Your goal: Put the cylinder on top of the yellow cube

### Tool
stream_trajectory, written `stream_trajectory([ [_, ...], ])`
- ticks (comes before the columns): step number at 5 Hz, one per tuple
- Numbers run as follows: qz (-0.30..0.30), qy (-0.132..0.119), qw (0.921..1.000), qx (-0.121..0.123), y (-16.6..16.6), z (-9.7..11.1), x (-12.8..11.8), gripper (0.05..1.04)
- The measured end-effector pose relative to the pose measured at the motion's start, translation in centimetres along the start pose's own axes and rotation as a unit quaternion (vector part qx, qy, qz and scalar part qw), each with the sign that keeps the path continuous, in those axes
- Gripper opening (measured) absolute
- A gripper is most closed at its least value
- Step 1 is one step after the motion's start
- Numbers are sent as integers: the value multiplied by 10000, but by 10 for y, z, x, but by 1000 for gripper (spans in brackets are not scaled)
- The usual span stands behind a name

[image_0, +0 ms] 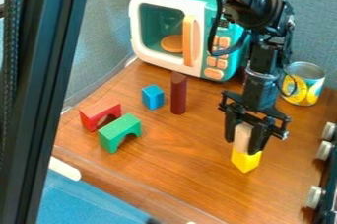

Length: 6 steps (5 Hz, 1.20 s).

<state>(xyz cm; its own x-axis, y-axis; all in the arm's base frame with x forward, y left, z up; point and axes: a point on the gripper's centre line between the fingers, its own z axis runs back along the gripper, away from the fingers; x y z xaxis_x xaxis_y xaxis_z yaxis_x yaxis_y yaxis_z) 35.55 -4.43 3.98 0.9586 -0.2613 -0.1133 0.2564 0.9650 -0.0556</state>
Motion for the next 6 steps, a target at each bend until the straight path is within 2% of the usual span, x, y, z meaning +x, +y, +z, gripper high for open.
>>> stream_trajectory([
  [1,-3,-21,10000,-70,-2,-1,0,677],
  [2,72,40,9999,-108,2,-6,-4,938],
  [3,172,-84,9997,-129,4,-1,-10,1005],
  [4,250,-262,9993,-84,4,7,-16,1001],
  [5,224,-770,9968,36,1,33,-35,1001],
  [6,241,-1160,9928,149,0,52,-48,1001],
])
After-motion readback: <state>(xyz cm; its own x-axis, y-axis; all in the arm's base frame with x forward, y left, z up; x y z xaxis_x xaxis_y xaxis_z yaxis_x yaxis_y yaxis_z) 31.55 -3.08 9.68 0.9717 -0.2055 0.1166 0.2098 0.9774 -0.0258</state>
